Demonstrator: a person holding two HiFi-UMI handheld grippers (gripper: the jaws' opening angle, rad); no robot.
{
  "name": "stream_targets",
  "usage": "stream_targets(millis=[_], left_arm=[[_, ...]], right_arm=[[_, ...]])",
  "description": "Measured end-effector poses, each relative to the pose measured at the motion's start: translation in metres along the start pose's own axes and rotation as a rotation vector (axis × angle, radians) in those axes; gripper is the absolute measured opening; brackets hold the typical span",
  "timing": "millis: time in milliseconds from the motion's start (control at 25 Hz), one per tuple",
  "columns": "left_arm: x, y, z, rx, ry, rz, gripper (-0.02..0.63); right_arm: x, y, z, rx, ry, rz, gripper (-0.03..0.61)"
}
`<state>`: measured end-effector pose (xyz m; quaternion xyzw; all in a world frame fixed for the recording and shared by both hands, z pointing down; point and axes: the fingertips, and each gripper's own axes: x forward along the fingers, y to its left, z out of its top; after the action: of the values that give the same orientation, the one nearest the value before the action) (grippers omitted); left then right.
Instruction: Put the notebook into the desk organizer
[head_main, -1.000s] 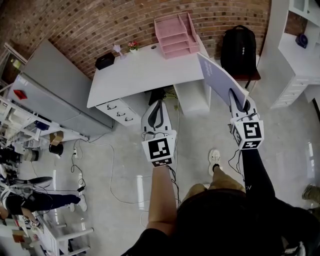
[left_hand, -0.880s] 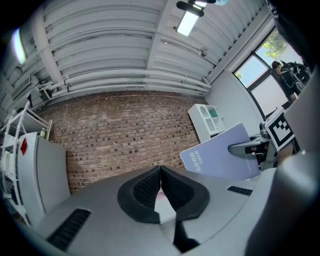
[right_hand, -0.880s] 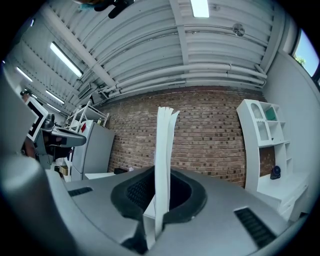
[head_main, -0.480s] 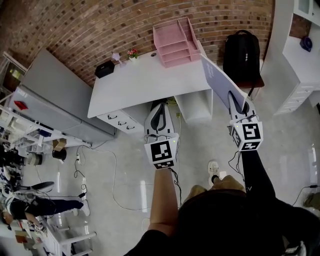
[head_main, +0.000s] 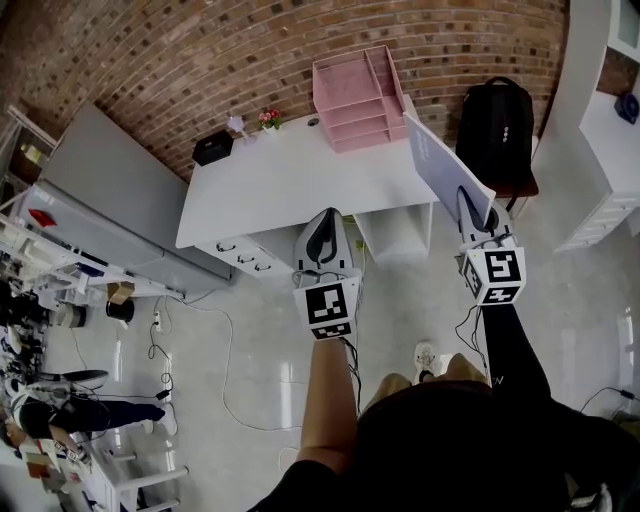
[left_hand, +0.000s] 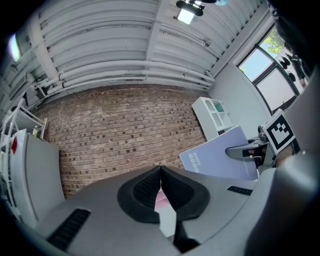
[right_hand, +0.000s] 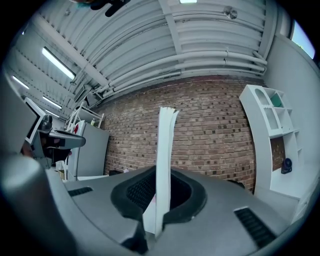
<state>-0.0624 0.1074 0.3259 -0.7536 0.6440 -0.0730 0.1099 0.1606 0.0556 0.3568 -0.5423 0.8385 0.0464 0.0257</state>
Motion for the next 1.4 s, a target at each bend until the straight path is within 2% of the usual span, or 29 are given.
stream_targets(millis=[600,1080,1400], left_arm=[[0.074,0.014,-0.015,0.003,0.015,0.037,0.016],[0.102,0.029,-0.023,0.002,0.027,0.043,0.015],[0.14,0.043,-0.034,-0.002,0.003,0.006,0.015]], right_arm=[[0.078,-0.02,-0.014,0.003,-0.011,0.052,0.048],[0.109,-0.034,-0.02,0.01,-0.001,0.032,0.046],[0.141,-0.037,-0.029,0.004,-0.009,0.001,0.046]])
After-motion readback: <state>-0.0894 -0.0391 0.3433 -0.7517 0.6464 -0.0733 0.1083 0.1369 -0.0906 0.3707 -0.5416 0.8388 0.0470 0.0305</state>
